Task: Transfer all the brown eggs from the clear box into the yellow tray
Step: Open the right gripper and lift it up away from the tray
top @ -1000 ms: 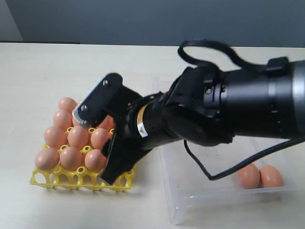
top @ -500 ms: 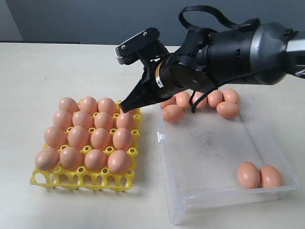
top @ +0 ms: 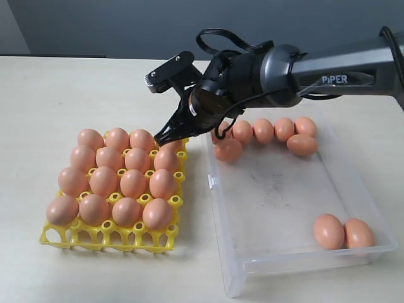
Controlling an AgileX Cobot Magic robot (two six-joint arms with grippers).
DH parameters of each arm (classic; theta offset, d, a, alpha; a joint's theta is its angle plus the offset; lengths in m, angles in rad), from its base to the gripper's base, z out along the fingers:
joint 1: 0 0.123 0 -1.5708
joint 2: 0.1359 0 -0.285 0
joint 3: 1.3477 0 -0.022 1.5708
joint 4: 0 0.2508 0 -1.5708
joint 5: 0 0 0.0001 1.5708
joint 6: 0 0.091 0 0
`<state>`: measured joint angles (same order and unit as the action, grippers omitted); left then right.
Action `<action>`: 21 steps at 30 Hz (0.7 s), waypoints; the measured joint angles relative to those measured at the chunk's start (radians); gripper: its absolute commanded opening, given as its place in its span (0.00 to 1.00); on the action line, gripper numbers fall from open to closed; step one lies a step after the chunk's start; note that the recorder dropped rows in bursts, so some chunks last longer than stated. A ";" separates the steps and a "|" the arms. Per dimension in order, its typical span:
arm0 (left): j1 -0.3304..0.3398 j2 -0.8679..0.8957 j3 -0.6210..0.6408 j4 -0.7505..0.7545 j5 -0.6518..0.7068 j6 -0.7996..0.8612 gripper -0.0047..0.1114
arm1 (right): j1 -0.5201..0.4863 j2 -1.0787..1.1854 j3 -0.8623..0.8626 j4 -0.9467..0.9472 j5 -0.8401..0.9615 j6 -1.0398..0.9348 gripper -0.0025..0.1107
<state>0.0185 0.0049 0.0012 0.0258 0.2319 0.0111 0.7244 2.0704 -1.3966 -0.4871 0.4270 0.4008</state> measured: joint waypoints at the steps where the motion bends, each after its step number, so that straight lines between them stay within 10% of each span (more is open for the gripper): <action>1: 0.000 0.000 0.000 0.000 0.000 0.000 0.04 | -0.009 0.005 -0.007 0.000 0.000 0.000 0.02; 21: 0.000 0.000 0.000 0.000 0.000 0.000 0.04 | -0.042 0.043 -0.020 0.211 -0.053 -0.105 0.02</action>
<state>0.0185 0.0049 0.0012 0.0258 0.2319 0.0111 0.6825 2.1132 -1.4170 -0.2757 0.3745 0.2956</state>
